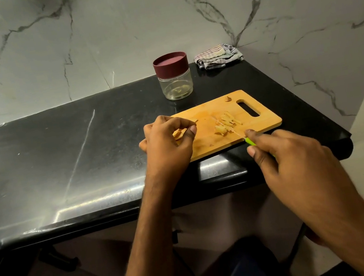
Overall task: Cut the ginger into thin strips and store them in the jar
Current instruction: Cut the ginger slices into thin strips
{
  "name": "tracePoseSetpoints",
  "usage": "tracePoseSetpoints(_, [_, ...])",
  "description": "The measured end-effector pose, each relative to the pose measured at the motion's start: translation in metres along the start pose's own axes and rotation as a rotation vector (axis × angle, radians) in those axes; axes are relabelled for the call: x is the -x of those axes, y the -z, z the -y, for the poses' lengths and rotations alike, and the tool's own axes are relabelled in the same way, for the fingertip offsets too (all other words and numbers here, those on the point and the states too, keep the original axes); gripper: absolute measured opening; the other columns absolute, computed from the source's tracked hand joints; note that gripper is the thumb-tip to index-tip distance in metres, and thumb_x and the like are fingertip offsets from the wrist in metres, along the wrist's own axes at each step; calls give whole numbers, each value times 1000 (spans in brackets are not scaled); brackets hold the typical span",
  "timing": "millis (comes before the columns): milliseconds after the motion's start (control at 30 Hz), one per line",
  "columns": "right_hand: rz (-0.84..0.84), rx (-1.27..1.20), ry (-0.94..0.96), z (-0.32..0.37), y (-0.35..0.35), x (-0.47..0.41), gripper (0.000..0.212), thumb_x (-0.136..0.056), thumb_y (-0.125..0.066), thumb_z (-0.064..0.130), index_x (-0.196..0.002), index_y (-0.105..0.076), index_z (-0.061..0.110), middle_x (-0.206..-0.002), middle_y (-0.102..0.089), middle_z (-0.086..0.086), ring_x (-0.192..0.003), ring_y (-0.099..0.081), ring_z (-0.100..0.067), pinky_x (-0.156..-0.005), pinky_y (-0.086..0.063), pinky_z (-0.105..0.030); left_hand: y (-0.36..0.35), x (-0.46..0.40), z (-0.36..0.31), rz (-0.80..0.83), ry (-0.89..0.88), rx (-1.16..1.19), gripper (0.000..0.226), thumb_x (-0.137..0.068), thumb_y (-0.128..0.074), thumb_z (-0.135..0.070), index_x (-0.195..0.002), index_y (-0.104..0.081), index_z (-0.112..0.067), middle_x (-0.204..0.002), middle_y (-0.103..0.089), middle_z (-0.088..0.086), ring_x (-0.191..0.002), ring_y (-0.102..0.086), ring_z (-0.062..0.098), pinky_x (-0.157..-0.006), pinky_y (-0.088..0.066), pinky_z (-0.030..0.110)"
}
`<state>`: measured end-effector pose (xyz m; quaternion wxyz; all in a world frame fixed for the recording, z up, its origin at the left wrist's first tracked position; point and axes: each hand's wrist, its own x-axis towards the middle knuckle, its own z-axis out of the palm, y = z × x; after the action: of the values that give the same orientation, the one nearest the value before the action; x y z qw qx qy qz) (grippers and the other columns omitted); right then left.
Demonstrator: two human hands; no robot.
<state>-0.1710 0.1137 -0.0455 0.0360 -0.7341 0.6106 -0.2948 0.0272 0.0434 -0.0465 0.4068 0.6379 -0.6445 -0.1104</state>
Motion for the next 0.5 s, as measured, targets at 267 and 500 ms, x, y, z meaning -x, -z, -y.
tracePoseSetpoints(267, [16,-10,14,1,-3,-10,41,-97,-41,44,-137,-47,39,-113,-62,10,-93,-58,-13,-70,-47,-28,-3,-2,1,17,-16,-55,5,-92,-69,-39,-96,-71,-37,-116,-54,-14,-123,-35,13,-96,-16,35])
tracePoseSetpoints(500, [26,-95,67,-5,-3,-34,37,-97,-45,43,-132,-55,34,-97,-67,6,-75,-52,-7,-63,-42,-23,-7,-12,1,-30,64,-81,13,-92,-69,-42,-100,-73,-33,-121,-49,-11,-130,-29,15,-97,-15,37])
